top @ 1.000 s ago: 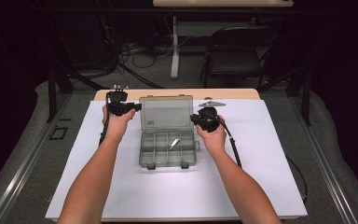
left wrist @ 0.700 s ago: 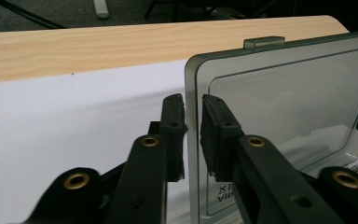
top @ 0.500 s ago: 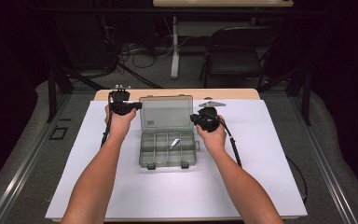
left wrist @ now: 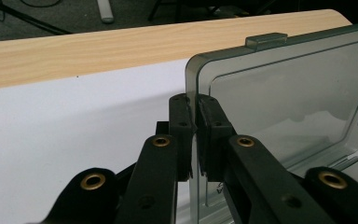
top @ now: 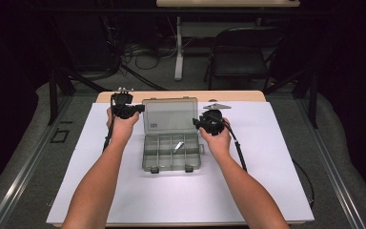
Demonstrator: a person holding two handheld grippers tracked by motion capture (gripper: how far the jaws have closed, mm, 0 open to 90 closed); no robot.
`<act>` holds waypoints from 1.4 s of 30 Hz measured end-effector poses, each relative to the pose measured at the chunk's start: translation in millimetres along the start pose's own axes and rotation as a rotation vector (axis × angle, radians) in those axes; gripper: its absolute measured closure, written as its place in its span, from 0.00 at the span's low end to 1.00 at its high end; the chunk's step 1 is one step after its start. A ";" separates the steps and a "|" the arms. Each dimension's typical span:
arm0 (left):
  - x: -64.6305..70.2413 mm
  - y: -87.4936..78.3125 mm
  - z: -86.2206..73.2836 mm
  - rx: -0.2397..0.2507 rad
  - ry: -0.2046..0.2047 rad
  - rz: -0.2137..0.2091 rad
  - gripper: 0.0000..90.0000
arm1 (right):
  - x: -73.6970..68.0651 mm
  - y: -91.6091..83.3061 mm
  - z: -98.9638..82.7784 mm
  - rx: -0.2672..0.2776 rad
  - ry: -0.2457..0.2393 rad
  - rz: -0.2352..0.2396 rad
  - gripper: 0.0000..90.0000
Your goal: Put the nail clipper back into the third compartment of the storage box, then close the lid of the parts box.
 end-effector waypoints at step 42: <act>18.0 -32.4 -22.0 0.095 0.062 0.028 0.96 | -8.7 -77.7 53.0 0.003 -0.066 -0.030 0.53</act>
Point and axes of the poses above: each handheld gripper's, and its own axes: y roughly forward along the jaws, z roughly out of its top, x roughly to its right, the point moved 5 cm from there along y, roughly forward along the jaws, and after that the axes turned 2 degrees about -y, right-handed, at the moved point
